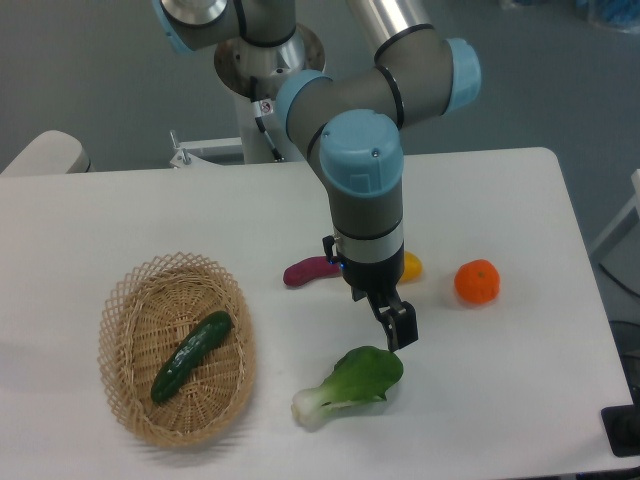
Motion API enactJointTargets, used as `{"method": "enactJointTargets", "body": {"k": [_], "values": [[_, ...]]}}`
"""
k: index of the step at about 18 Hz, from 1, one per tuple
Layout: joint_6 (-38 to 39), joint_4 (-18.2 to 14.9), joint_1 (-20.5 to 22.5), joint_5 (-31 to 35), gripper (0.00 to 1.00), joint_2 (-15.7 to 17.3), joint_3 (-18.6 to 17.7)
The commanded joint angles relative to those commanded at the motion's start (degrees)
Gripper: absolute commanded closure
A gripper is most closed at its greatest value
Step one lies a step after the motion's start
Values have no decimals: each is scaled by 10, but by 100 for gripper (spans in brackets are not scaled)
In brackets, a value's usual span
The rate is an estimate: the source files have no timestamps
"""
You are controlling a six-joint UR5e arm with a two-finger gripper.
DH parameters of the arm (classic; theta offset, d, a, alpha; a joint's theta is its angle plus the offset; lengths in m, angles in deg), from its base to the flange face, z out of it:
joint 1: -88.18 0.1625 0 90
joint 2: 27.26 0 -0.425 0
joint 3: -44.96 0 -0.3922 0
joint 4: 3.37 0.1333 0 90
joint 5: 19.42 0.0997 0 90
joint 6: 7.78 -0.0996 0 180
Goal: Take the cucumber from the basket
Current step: 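Move the open gripper over the wicker basket toward the green cucumber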
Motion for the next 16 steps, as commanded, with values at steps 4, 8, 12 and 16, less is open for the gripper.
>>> {"method": "enactJointTargets", "body": {"k": [4,8,12,16], "values": [[1,-4,-2,2,0,6,-4],[77,-3,-32,-4,0,15,-21],[215,0,-75,5,0,19,-42],[330,0,-114,1,0,22,-55]]}}
